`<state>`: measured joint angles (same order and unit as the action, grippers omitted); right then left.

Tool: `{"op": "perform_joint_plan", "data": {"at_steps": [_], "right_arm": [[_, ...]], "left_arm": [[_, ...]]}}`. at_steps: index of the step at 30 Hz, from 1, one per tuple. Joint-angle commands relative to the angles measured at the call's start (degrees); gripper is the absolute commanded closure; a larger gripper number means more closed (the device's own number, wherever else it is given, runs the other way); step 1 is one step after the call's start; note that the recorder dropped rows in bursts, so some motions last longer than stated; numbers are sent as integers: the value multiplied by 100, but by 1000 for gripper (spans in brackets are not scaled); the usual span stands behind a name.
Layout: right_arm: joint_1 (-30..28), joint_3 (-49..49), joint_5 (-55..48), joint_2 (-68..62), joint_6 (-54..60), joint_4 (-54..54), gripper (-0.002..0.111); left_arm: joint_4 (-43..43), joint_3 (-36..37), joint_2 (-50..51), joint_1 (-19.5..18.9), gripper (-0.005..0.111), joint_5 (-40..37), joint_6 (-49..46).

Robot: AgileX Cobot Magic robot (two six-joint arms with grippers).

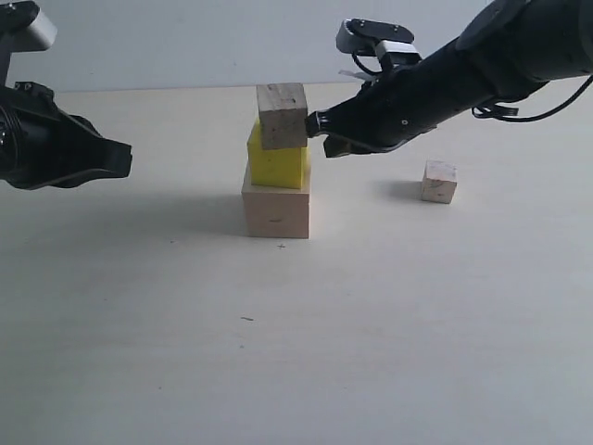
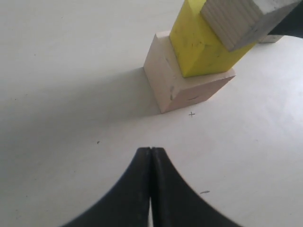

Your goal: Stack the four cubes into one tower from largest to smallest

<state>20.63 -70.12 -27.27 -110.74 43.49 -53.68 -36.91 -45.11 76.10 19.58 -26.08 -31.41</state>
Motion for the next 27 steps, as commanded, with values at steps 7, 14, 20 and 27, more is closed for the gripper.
{"op": "perform_joint_plan", "data": {"at_steps": [7,14,20,27], "right_arm": [[-41,-179,-63,-208,155,-243,108],[-41,-179,-166,-349,710,-931,108],[-41,-179,-130,-349,794,-966,108],[-41,-179,-140,-349,1039,-1257,108]], "left_arm": [[-28,-37,17,-26,107,126,-112],[-28,-37,17,-26,107,126,-112],[-28,-37,17,-26,107,126,-112],[-28,-37,17,-26,107,126,-112]]}}
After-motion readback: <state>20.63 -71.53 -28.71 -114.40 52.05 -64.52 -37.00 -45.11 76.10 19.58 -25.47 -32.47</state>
